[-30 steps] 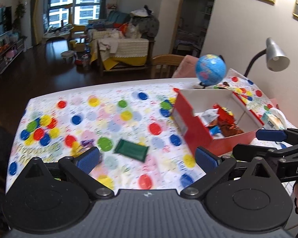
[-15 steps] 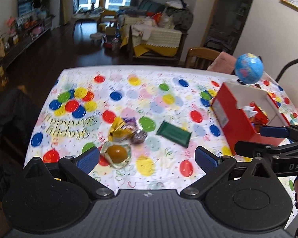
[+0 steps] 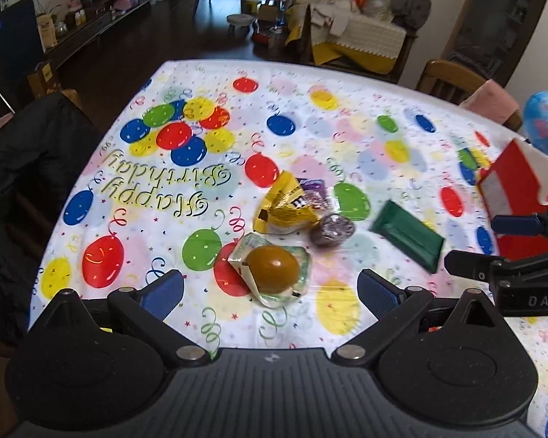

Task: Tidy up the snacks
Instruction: 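Grasp the brown wrapped round snack with the left tool while the right tool grasps the green bar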

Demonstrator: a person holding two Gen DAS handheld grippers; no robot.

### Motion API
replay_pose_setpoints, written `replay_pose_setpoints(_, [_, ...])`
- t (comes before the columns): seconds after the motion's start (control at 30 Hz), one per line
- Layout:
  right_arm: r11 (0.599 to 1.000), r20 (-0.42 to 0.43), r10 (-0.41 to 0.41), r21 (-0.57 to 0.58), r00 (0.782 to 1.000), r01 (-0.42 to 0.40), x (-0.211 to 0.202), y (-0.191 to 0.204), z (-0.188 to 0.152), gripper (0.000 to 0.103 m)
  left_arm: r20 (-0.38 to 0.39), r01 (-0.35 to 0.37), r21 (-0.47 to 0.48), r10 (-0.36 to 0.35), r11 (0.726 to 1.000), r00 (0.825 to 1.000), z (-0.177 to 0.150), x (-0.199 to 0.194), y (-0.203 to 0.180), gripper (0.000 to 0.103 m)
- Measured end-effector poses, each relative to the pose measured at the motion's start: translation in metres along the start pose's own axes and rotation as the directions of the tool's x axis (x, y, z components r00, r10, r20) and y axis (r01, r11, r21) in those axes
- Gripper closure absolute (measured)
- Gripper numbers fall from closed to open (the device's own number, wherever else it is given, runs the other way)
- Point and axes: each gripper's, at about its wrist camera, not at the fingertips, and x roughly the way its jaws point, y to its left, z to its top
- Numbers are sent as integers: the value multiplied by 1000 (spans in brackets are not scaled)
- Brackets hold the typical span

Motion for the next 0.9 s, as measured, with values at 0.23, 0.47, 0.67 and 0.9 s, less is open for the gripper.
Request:
replay_pose_setpoints(0.23, [997, -56, 15, -80, 998, -19, 46, -3, 9, 21, -48, -31, -4, 31, 1000, 998, 5, 35, 0, 9])
replay_pose_setpoints(0.47, [996, -81, 9, -88, 997, -16, 70, -10, 11, 27, -75, -37, 11, 38, 999, 996, 6, 55, -4, 13])
replay_pose_setpoints(0.67, [995, -93, 10, -98, 996, -20, 79, -11, 7, 33, -95, -44, 18, 46, 999, 994, 6, 64, -3, 31])
replay_pose_setpoints(0.9, [995, -72, 15, -93, 997, -22, 77, -7, 3, 51, -97, -38, 19, 39, 999, 994, 9, 66, -2, 42])
